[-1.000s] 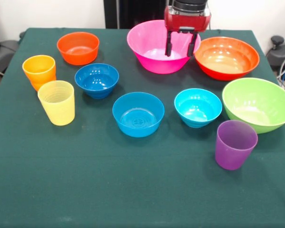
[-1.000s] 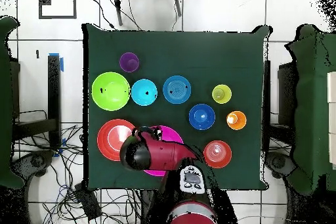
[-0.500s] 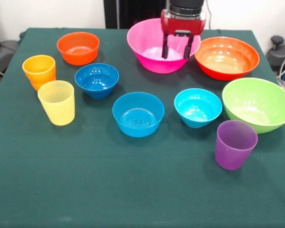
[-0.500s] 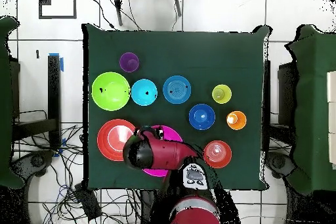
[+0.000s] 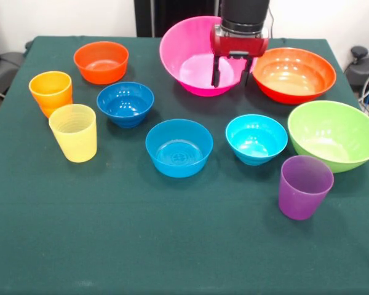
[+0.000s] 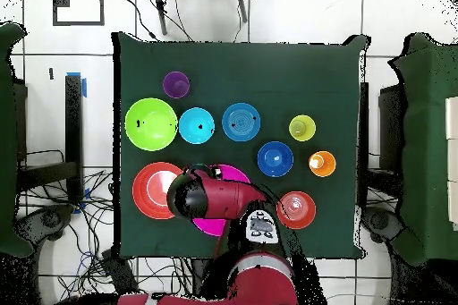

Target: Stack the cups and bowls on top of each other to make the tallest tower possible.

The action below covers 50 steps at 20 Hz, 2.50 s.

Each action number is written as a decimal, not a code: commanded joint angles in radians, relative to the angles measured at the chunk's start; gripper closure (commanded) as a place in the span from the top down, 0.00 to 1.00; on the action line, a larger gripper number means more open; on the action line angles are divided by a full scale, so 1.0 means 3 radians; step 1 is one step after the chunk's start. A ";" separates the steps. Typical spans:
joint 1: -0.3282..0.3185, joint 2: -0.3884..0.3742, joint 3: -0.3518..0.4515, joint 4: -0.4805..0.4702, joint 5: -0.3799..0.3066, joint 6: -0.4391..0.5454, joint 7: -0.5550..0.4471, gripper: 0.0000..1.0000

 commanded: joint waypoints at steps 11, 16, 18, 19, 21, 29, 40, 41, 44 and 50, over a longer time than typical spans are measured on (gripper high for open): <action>0.0027 -0.0346 0.0269 -0.0003 0.0007 0.0854 0.0317 1.00; 0.0015 -0.0640 0.0259 0.0089 0.0006 0.1121 0.0284 1.00; 0.0036 -0.0730 0.0234 0.0102 -0.0001 0.1212 0.0282 1.00; 0.0048 -0.0747 0.0220 0.0089 -0.0011 0.1235 0.0283 1.00; 0.0041 -0.0703 0.0225 0.0046 -0.0037 0.1185 0.0286 1.00; -0.0044 -0.0319 0.0322 -0.0523 -0.0068 0.1326 0.0118 1.00; -0.0003 0.0299 0.0309 -0.0934 -0.0111 0.0876 0.0226 1.00; 0.0005 0.0320 0.0307 -0.0961 -0.0103 0.0885 0.0236 1.00; 0.0036 0.0364 0.0293 -0.1040 -0.0072 0.0941 0.0265 1.00; 0.0090 0.0358 0.0257 -0.0995 -0.0048 0.0892 0.0358 1.00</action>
